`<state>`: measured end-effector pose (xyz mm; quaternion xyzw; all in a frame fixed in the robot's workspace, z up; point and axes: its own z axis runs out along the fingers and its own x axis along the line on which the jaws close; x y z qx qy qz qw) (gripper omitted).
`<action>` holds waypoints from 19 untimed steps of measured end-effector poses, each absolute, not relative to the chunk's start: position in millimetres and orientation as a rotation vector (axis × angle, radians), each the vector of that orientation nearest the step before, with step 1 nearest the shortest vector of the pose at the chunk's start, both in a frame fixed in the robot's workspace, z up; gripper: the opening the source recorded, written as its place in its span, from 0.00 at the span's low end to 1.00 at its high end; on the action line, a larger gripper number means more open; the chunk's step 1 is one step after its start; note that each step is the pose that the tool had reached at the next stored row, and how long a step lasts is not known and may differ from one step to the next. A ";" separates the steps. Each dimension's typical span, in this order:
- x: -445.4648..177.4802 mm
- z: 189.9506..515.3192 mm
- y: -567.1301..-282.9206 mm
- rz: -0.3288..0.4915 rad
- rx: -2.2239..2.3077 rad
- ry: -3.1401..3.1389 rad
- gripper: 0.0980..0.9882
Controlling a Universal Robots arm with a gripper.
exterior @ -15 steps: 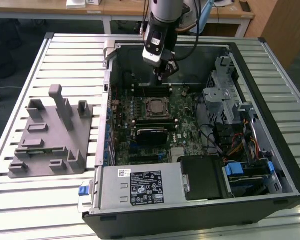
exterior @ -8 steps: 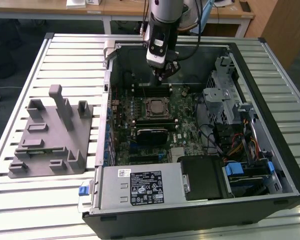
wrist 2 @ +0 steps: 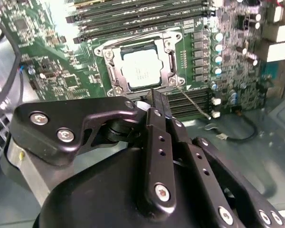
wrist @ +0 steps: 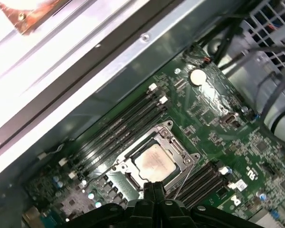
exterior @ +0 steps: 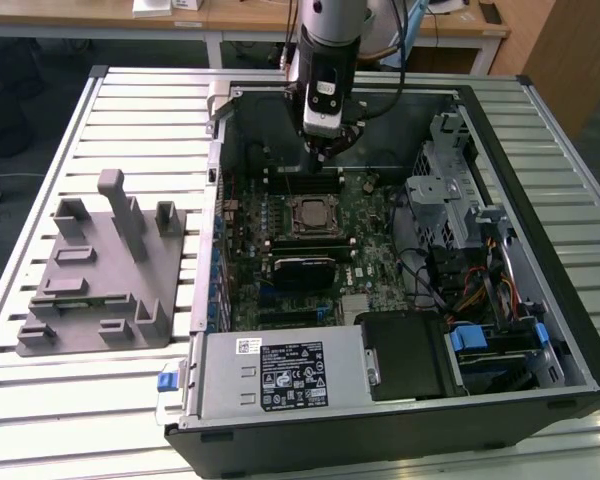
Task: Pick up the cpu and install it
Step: 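Install the first cpu locking lever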
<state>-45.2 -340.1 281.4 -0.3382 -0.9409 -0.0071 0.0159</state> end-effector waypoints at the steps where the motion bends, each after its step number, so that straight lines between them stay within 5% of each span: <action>1: -45.3 281.3 -340.1 -0.022 -1.025 -2.936 0.02; 19: -45.2 280.9 -340.1 -0.019 -0.593 -3.065 0.02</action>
